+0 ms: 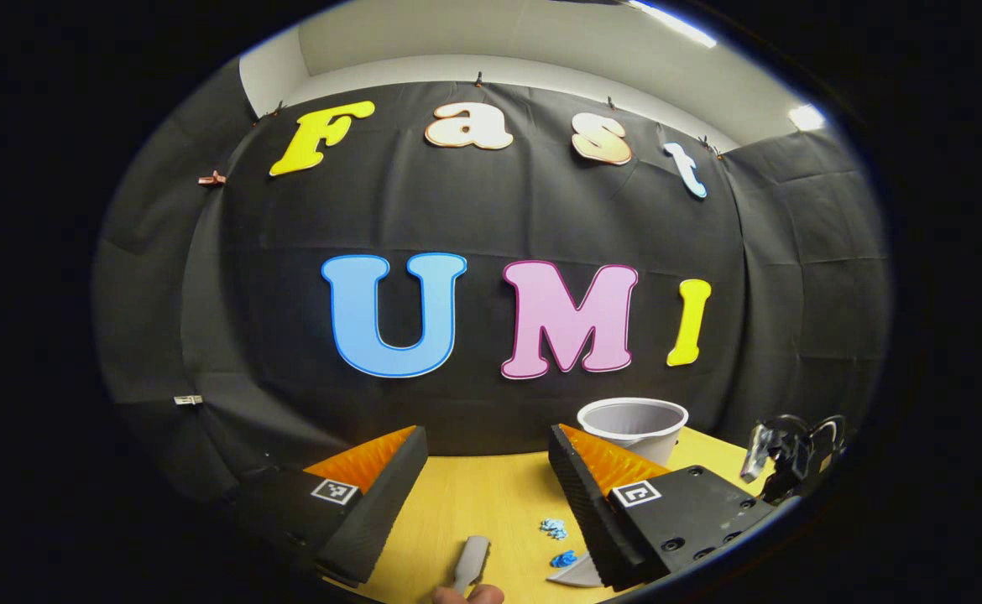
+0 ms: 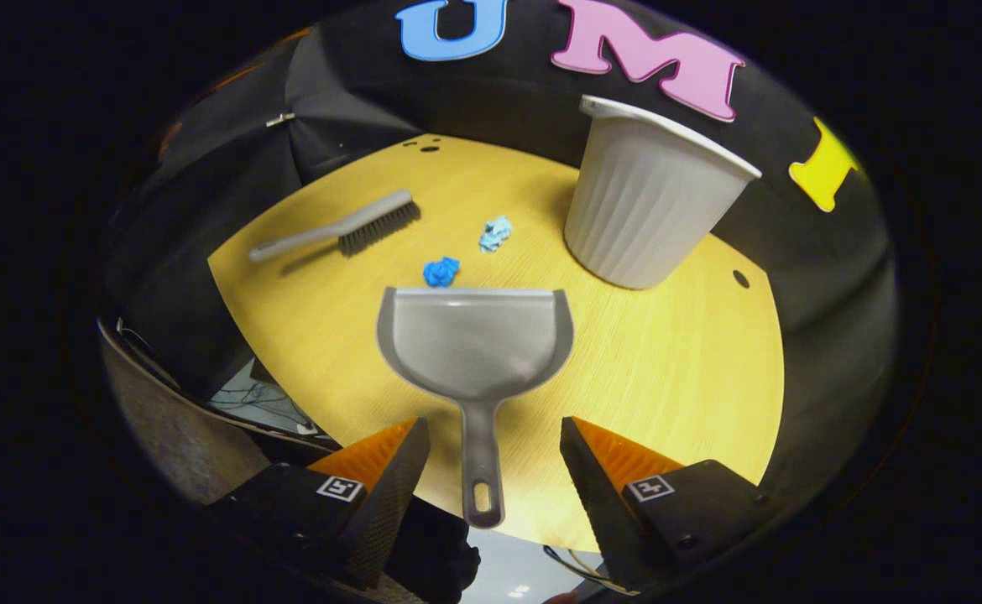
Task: Pick up the small broom and dustpan from the desktop, sweep the trash into the dustpan with the broom, and then empty the trash into the garbage bin.
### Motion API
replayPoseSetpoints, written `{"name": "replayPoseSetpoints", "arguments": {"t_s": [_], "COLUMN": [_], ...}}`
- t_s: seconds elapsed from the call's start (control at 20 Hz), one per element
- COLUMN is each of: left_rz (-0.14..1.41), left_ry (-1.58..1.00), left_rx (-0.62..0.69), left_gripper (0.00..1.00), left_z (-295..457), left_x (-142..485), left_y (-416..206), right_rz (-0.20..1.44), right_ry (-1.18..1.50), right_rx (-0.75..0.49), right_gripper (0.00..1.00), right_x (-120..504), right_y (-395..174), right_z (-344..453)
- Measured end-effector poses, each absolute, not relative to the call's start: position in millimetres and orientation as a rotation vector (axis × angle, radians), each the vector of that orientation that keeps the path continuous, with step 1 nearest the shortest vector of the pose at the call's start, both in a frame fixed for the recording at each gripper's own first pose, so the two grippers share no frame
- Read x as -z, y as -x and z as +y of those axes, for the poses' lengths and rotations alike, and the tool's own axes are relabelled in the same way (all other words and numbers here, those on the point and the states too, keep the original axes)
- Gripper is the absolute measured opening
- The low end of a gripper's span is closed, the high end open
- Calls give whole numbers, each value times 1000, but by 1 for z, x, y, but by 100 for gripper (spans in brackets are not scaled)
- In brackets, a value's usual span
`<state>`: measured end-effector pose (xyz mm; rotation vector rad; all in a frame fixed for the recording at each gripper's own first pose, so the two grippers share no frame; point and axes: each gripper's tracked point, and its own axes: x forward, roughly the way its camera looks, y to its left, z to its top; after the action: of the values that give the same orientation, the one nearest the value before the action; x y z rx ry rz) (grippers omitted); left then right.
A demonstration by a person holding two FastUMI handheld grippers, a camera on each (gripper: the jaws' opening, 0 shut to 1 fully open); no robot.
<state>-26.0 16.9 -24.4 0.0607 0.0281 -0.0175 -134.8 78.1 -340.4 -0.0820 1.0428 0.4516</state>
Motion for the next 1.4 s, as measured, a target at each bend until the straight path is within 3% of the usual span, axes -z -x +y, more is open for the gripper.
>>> {"name": "replayPoseSetpoints", "arguments": {"t_s": [0.35,0.85,0.95,1.1,1.2,1.3,1.4], "left_rz": [58,99,104,124,139,154,162], "left_ry": [-53,-58,-71,-72,-65,-45,-32], "left_rx": [-57,-145,-152,-154,-156,-158,-156], "left_gripper": [94,94,94,94,94,94,94], "left_z": [46,86,90,95,95,94,92], "left_x": [32,45,49,58,65,71,76], "left_y": [34,30,27,22,19,16,13], "right_rz": [1185,1277,1285,1306,1319,1318,1287], "right_ry": [108,83,53,25,14,-13,-12], "right_rx": [-487,-506,-483,-438,-417,-387,-386], "right_gripper": [98,94,85,80,69,46,43], "right_x": [396,427,428,429,430,431,429], "right_y": [137,132,129,124,121,119,116], "right_z": [97,116,117,112,107,103,104]}}
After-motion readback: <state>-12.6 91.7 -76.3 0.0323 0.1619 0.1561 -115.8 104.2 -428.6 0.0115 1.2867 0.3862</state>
